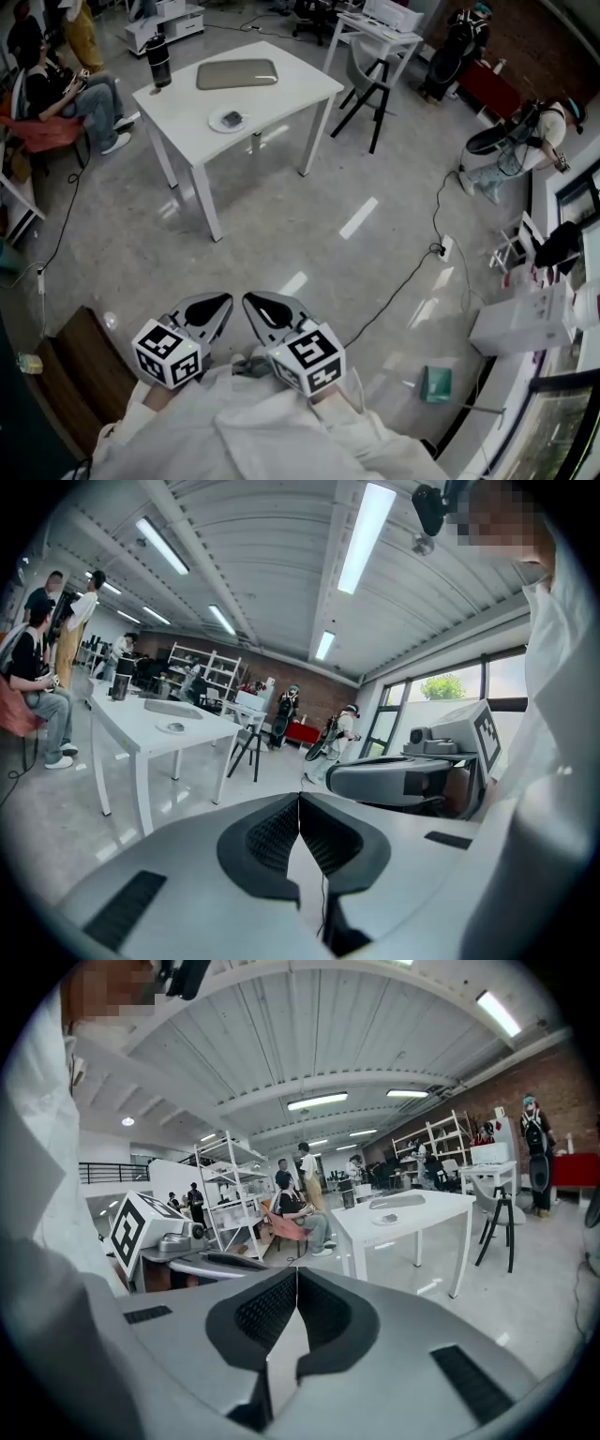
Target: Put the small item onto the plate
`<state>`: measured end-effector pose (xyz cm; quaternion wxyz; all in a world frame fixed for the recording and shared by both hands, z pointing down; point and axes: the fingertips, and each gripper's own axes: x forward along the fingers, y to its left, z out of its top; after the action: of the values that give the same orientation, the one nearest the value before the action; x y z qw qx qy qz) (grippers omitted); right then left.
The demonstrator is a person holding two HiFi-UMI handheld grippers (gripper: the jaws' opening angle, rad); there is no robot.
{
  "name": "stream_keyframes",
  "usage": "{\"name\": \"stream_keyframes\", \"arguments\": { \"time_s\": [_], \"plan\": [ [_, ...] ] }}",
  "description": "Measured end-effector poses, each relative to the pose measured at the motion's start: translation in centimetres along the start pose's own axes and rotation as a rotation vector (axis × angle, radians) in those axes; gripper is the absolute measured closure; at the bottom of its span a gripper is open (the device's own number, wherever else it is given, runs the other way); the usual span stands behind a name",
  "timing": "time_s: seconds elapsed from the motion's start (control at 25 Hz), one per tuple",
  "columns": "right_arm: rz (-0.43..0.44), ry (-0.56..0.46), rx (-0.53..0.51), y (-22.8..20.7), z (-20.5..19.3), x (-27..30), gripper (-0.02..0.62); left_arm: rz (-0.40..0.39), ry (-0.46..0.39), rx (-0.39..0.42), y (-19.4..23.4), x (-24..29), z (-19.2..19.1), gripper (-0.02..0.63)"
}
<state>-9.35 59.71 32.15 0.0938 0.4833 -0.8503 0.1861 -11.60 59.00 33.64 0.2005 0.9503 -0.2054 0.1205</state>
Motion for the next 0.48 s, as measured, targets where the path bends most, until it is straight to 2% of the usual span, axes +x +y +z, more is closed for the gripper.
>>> {"name": "stream_keyframes", "arguments": {
  "time_s": [0.12,0.24,0.48],
  "plan": [
    [0.007,0.010,0.022,-1.0,-0.2,0.1,0.580,-0.004,-0.001,0.030,-0.5,1.3,0.4,0.595],
    [0.005,0.010,0.011,-2.2,-0.4,-0.3,0.580,0.003,-0.007,0.025,-1.0,2.4,0.2,0.595],
    [-0.030,-0.011,0.061,-3.9,-1.9,-1.4,0.580,0.040,0.010,-0.078,-1.5,3.4,-2.3,0.595]
  ]
}}
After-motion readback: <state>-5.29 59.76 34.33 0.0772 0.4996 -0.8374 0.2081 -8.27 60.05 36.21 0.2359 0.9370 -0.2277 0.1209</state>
